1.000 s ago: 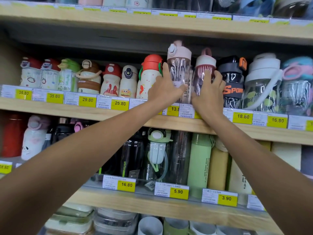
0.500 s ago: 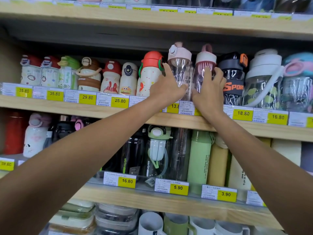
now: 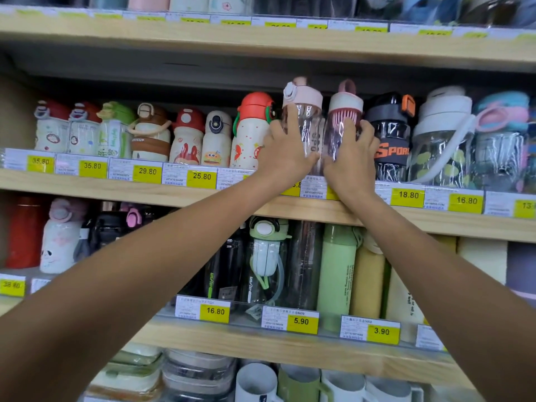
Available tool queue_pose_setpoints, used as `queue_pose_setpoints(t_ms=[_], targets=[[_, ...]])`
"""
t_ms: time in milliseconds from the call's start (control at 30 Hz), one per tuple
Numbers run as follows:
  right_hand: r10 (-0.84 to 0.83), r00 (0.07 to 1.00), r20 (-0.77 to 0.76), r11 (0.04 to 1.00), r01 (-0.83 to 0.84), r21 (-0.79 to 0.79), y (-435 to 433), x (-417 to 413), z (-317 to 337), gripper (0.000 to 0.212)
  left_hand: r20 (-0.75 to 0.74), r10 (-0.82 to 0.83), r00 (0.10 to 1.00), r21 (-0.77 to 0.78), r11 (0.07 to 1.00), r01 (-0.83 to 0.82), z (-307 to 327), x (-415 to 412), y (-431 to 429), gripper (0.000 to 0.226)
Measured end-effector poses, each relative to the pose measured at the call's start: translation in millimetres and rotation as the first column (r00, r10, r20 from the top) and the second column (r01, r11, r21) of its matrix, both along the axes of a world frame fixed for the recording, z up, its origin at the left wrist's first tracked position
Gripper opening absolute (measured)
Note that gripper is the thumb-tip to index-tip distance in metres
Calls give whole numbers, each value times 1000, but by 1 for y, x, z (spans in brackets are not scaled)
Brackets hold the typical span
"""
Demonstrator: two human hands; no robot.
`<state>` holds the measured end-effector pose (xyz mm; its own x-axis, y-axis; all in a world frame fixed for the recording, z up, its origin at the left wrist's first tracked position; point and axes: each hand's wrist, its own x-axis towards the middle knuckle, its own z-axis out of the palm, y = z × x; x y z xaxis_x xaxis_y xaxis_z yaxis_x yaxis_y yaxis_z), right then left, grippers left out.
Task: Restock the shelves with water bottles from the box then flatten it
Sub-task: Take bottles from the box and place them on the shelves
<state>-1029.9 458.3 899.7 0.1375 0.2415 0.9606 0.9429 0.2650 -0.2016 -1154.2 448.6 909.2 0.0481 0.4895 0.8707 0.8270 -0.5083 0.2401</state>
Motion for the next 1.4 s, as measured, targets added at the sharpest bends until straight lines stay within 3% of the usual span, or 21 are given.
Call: queue_pose_setpoints(t_ms=[233, 833, 1400], targets=[[3, 1000, 5, 1000, -3, 8, 4, 0, 0, 58, 31, 10, 999, -116, 993, -6, 8, -1, 4, 95], [56, 998, -7, 998, -56, 19, -1, 4, 0, 56, -38, 154, 987, -29, 987, -156, 9, 6, -1, 94], [-16, 998, 58, 997, 12, 75, -4, 1, -9, 53, 58, 40, 998, 20, 999, -41, -9, 3, 2, 90]])
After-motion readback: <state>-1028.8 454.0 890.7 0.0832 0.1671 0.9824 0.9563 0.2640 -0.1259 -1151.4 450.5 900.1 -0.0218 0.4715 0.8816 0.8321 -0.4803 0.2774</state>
